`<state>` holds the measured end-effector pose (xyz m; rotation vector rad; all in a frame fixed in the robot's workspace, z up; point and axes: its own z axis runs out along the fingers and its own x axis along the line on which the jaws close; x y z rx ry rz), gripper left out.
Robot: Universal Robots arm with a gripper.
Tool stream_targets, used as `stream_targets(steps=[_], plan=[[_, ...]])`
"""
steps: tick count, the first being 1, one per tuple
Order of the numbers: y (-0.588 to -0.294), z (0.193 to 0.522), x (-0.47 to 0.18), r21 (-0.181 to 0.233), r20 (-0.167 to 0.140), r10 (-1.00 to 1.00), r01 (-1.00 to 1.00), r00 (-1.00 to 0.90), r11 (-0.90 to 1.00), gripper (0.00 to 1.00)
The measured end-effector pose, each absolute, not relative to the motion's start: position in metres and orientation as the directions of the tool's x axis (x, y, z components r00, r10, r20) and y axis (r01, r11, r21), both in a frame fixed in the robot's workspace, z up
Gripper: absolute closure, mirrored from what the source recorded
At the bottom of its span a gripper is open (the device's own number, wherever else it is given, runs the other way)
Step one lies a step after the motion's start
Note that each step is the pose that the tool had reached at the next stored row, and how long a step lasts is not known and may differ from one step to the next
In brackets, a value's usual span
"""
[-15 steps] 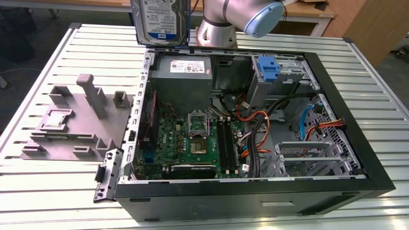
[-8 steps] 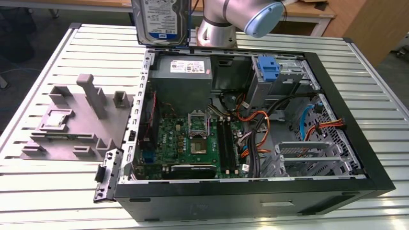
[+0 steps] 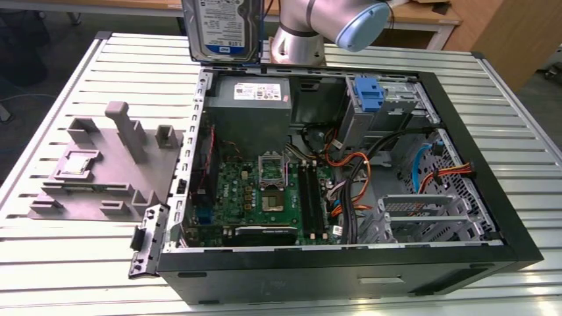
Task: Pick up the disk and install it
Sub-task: 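Pick up the disk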
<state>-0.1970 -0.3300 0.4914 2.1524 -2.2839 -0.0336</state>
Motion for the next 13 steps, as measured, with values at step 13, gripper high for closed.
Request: stream_targets(steps=[13], plan=[[-0.3301, 0.4914, -0.1943, 0.018, -0.012, -0.998, -0.998, -0.059, 0.059, 0.64]])
